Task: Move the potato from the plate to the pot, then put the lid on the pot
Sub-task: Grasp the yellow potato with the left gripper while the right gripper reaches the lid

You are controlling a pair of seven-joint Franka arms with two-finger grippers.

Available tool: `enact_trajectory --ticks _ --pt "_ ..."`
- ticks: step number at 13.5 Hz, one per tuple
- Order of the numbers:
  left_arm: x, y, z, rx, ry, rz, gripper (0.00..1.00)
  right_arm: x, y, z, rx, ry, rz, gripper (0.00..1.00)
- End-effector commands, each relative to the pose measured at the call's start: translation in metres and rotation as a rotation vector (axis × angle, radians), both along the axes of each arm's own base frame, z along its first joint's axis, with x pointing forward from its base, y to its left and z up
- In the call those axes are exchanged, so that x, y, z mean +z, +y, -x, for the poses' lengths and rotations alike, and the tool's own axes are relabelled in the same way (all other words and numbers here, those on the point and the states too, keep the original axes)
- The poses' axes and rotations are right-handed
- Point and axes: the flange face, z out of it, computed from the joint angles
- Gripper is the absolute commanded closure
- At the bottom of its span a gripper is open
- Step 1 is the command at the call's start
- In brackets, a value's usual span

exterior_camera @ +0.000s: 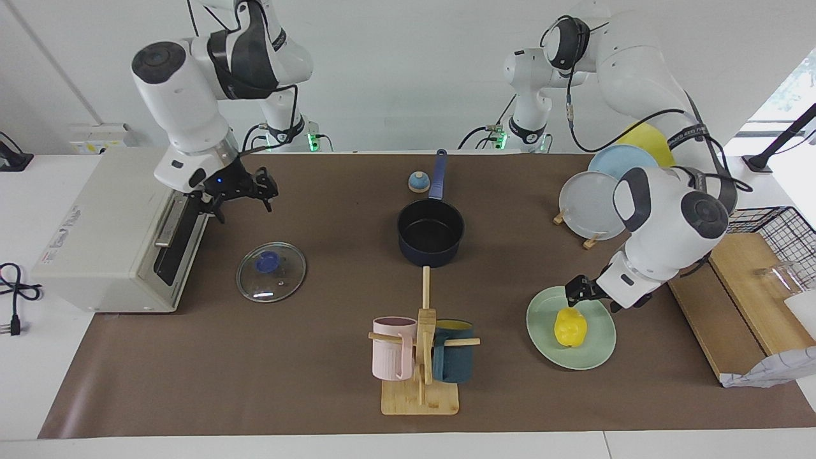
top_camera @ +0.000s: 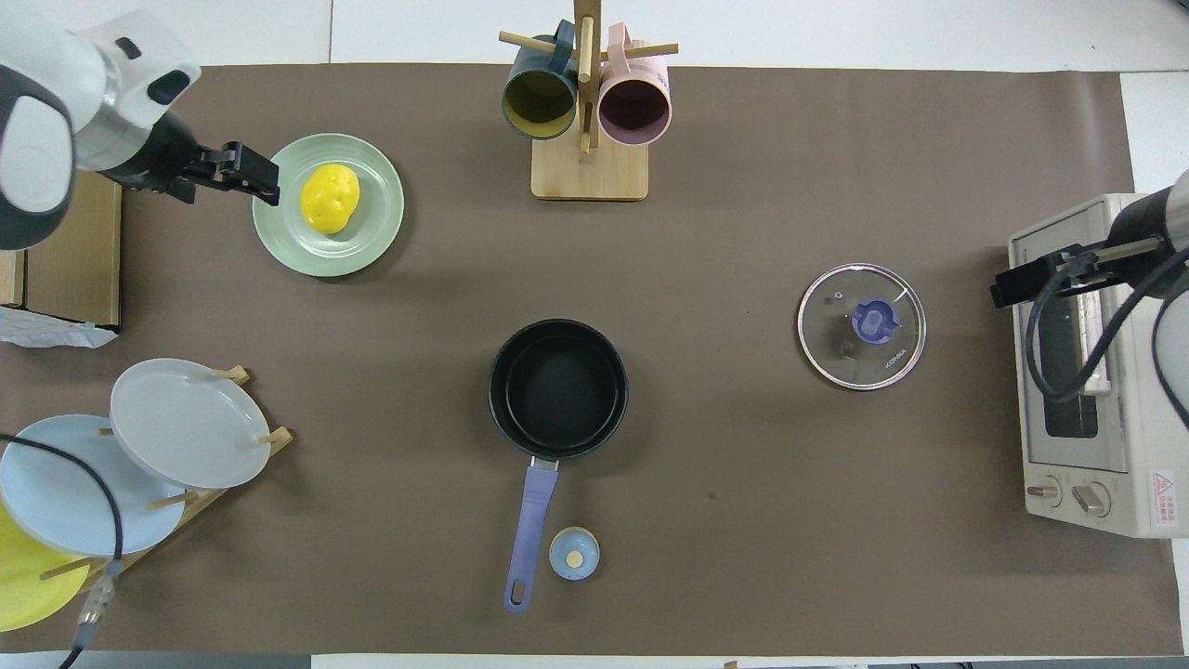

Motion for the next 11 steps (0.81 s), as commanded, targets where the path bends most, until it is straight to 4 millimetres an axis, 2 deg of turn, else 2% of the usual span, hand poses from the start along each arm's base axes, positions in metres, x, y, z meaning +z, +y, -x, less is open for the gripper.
enact_trajectory --ticks 1,3,5,7,8,11 --pt "-0.008 -0.006 -0.014 -0.046 -0.047 0.004 0.0 -0.055 -0.006 -0.019 0.002 0.001 -0.009 0.0" --pt "-0.012 -0.009 -0.014 -0.053 -0.054 0.004 0.0 -0.083 -0.007 -0.013 0.006 -0.015 -0.009 0.0" --pt "-0.022 -0.024 -0.01 -0.089 -0.062 -0.031 0.0 -0.111 -0.013 -0.007 0.006 -0.036 -0.008 0.0" --pt "-0.028 -0.024 -0.011 -0.09 -0.093 -0.033 0.0 -0.13 -0.014 -0.001 0.006 -0.041 -0.008 0.0" --pt "-0.031 -0.024 -0.011 -0.095 -0.095 -0.044 0.0 -0.142 -0.02 0.002 -0.002 -0.035 -0.006 0.0" --pt "-0.046 -0.023 -0.004 -0.104 -0.094 -0.059 0.0 -0.155 -0.022 0.015 -0.009 -0.016 -0.005 0.0"
